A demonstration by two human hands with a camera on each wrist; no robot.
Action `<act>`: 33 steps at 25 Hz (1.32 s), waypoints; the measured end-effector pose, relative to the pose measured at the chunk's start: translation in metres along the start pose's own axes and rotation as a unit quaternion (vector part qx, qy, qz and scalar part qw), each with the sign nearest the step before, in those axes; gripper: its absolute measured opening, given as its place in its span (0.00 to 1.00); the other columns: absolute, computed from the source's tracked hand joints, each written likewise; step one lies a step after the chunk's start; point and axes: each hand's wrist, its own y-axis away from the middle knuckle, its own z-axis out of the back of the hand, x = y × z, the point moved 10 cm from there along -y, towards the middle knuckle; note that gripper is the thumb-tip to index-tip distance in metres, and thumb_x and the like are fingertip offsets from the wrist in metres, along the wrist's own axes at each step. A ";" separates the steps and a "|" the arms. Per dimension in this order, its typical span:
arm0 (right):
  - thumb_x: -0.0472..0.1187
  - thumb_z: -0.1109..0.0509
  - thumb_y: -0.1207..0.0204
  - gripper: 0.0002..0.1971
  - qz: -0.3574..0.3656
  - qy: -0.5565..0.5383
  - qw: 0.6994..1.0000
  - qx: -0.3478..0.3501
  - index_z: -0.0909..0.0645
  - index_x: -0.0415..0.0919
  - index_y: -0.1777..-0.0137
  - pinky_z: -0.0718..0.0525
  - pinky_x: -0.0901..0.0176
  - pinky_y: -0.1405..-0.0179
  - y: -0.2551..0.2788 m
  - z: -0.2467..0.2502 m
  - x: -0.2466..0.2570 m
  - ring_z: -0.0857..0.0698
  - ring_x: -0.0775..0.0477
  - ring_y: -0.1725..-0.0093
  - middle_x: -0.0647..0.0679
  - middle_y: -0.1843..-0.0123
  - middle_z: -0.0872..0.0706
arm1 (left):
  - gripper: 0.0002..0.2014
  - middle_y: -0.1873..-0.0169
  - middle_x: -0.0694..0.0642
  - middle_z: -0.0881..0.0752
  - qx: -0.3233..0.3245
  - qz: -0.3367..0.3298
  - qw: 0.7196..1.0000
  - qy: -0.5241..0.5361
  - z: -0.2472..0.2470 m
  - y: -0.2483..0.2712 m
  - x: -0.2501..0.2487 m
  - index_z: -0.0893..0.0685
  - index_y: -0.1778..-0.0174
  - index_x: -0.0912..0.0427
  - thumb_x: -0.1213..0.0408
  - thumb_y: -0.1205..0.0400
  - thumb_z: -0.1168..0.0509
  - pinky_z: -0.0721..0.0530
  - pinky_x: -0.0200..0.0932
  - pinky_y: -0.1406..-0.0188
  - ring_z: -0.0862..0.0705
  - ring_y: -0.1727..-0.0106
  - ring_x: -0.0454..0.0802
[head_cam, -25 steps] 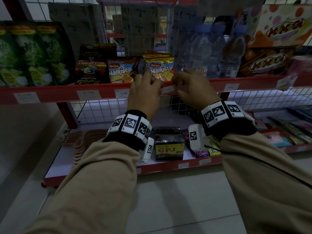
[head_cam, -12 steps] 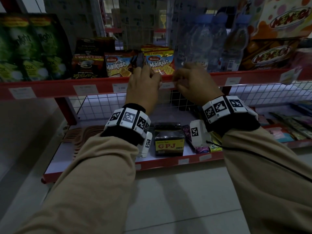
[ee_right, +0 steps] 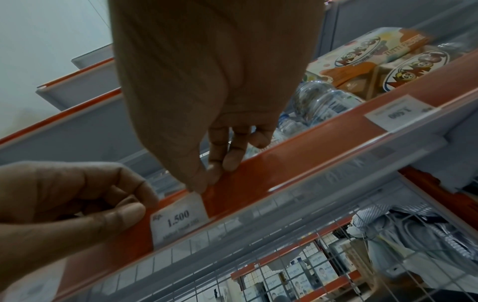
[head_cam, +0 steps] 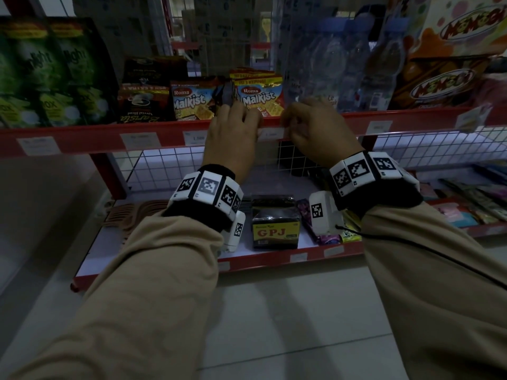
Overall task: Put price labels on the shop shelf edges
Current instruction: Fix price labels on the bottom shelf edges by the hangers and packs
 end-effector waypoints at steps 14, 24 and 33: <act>0.36 0.31 0.28 0.17 0.034 -0.016 0.988 -0.151 0.19 0.38 0.38 0.27 0.52 0.42 0.037 0.000 -0.003 0.26 0.35 0.39 0.36 0.41 0.22 | 0.27 0.25 0.60 0.34 -0.043 0.018 0.999 0.016 -0.013 0.040 -0.007 0.34 0.22 0.56 0.60 0.19 0.39 0.34 0.54 0.26 0.38 0.23 0.60; 0.30 0.29 0.30 0.14 -0.010 -0.082 0.997 -0.008 0.18 0.35 0.43 0.24 0.54 0.53 0.134 -0.141 -0.041 0.21 0.33 0.47 0.36 0.48 0.20 | 0.21 0.34 0.56 0.23 0.125 -0.022 0.991 0.030 -0.138 0.157 -0.039 0.24 0.32 0.55 0.64 0.23 0.37 0.32 0.52 0.40 0.25 0.37 0.59; 0.29 0.28 0.37 0.15 -0.020 -0.020 0.987 0.160 0.18 0.32 0.48 0.17 0.44 0.57 0.215 -0.242 -0.047 0.19 0.30 0.51 0.34 0.46 0.17 | 0.31 0.21 0.57 0.37 0.315 -0.043 0.948 0.007 -0.235 0.233 -0.039 0.40 0.20 0.60 0.63 0.20 0.41 0.37 0.53 0.27 0.38 0.23 0.57</act>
